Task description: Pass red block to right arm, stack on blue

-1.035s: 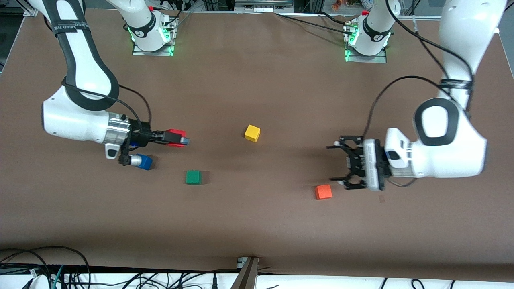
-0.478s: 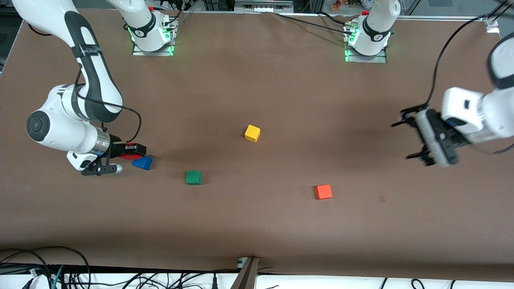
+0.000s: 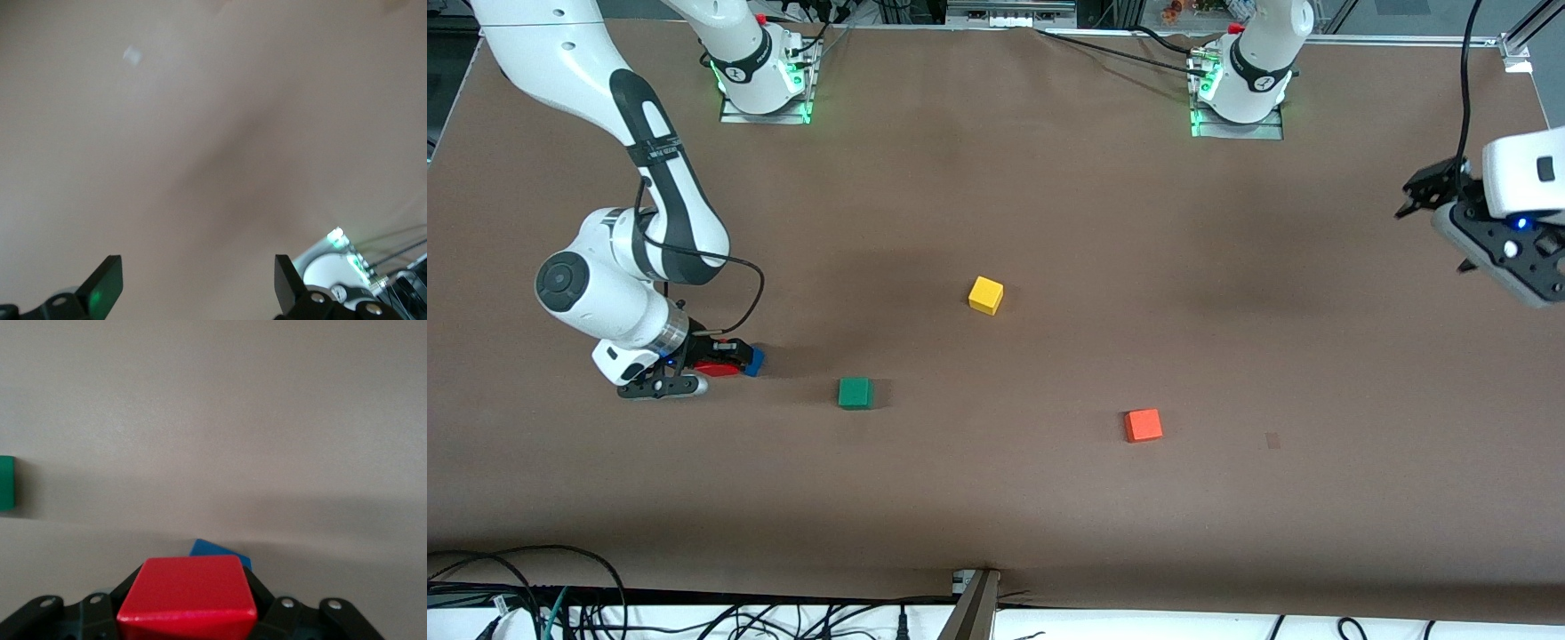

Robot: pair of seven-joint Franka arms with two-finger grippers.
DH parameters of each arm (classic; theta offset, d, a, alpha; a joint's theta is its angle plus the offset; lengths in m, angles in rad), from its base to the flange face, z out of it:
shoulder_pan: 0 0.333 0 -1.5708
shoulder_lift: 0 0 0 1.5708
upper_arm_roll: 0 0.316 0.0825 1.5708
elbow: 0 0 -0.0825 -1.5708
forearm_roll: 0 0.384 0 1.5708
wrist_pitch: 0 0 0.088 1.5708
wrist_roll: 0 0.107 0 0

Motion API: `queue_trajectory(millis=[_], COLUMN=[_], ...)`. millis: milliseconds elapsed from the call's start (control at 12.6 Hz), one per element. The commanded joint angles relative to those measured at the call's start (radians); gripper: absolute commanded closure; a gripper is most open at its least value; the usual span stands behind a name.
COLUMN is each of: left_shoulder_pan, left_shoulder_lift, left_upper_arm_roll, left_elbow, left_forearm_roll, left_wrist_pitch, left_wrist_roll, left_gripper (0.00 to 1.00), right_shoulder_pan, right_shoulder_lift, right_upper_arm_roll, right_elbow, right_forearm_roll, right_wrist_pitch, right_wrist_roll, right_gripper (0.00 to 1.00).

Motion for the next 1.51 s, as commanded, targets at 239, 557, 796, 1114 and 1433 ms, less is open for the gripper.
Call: queue_trajectory(millis=[239, 557, 796, 1114, 1433], left_shoulder_pan=[-0.002, -0.019, -0.031, -0.112, -0.108], left_shoulder_lift=[-0.027, -0.018, -0.028, -0.094, -0.210], left_upper_arm_roll=[-0.006, -0.010, 0.009, 0.030, 0.070], left_elbow=[0.027, 0.027, 0.015, -0.039, -0.178], left_forearm_roll=[0.056, 0.138, 0.126, 0.100, 0.067], left_wrist_pitch=[-0.037, -0.042, -0.071, -0.066, 0.021], left_wrist_roll=[-0.369, -0.410, -0.433, -0.646, -0.612], left_gripper=[0.00, 0.00, 0.00, 0.00, 0.00], right_shoulder_pan=[0.025, 0.024, 0.025, 0.025, 0.025], right_shoulder_lift=[-0.022, -0.025, -0.028, -0.095, -0.207], right_upper_arm_roll=[-0.009, -0.023, -0.029, -0.030, -0.093], right_elbow=[-0.052, -0.049, -0.049, 0.006, 0.176], right_forearm_roll=[-0.045, -0.072, -0.075, -0.075, -0.092], right_wrist_pitch=[0.028, -0.005, -0.009, -0.143, -0.456], right_wrist_roll=[0.018, 0.018, 0.018, 0.018, 0.019], right_gripper=[0.90, 0.00, 0.00, 0.00, 0.00])
